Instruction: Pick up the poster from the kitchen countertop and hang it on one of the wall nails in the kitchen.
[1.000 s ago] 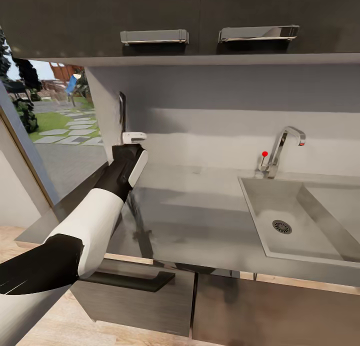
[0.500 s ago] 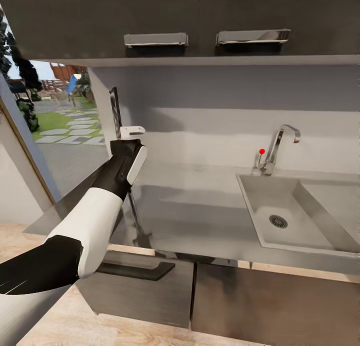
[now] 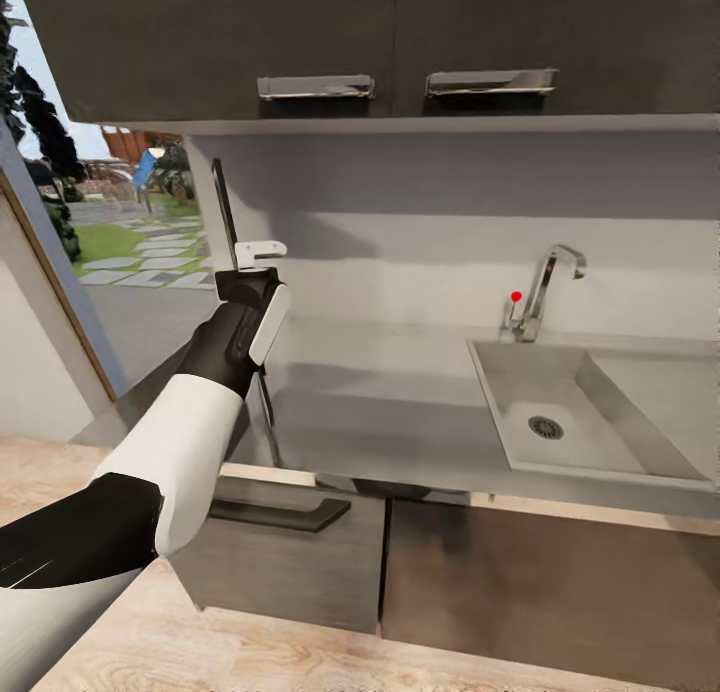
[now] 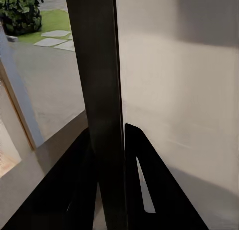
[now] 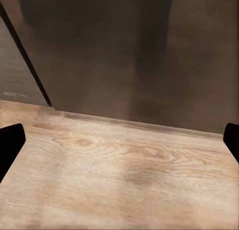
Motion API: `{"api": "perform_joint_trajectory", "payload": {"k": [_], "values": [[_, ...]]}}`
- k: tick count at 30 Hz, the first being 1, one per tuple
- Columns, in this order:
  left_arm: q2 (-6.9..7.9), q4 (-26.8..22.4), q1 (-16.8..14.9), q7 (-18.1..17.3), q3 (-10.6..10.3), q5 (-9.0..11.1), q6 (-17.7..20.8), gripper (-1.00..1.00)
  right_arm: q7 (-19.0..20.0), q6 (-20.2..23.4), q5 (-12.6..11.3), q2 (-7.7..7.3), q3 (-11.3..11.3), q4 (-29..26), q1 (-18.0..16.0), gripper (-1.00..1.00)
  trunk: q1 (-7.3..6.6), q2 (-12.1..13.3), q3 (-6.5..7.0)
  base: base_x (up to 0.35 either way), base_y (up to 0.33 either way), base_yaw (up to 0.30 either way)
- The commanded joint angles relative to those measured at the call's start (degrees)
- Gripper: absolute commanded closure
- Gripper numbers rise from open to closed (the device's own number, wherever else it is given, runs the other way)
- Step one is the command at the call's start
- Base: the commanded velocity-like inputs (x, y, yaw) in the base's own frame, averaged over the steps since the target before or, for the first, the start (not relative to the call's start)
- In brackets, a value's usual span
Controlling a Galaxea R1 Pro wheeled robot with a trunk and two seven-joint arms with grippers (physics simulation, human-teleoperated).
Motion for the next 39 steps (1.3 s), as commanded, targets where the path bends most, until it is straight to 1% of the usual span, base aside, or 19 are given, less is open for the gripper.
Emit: {"api": "perform_joint_trajectory", "payload": {"k": [1, 5, 9, 39], "values": [[0.04, -0.05, -0.05, 0.66, -0.20, 0.45, 0.21, 1.00, -0.04, -0.05, 0.06, -0.02, 0.05, -0.07, 0.02, -1.00, -0.01, -0.03, -0.05, -0.073, 0.000, 0.000], [0.04, -0.09, -0.04, 0.61, -0.20, 0.48, 0.21, 1.00, -0.04, -0.05, 0.06, -0.03, 0.05, -0.07, 0.02, -1.00, -0.01, -0.03, -0.05, -0.144, 0.000, 0.000], [0.04, -0.08, -0.06, 0.54, -0.20, 0.56, 0.21, 1.00, -0.04, -0.05, 0.06, -0.03, 0.09, -0.07, 0.02, -1.00, -0.01, -0.03, -0.05, -0.282, 0.000, 0.000], [0.13, 0.11, -0.04, 0.22, -0.19, 0.71, 0.12, 1.00, -0.04, -0.14, 0.06, -0.04, 0.06, -0.07, 0.02, -1.00, -0.01, -0.03, -0.05, -0.338, 0.000, 0.000]]}}
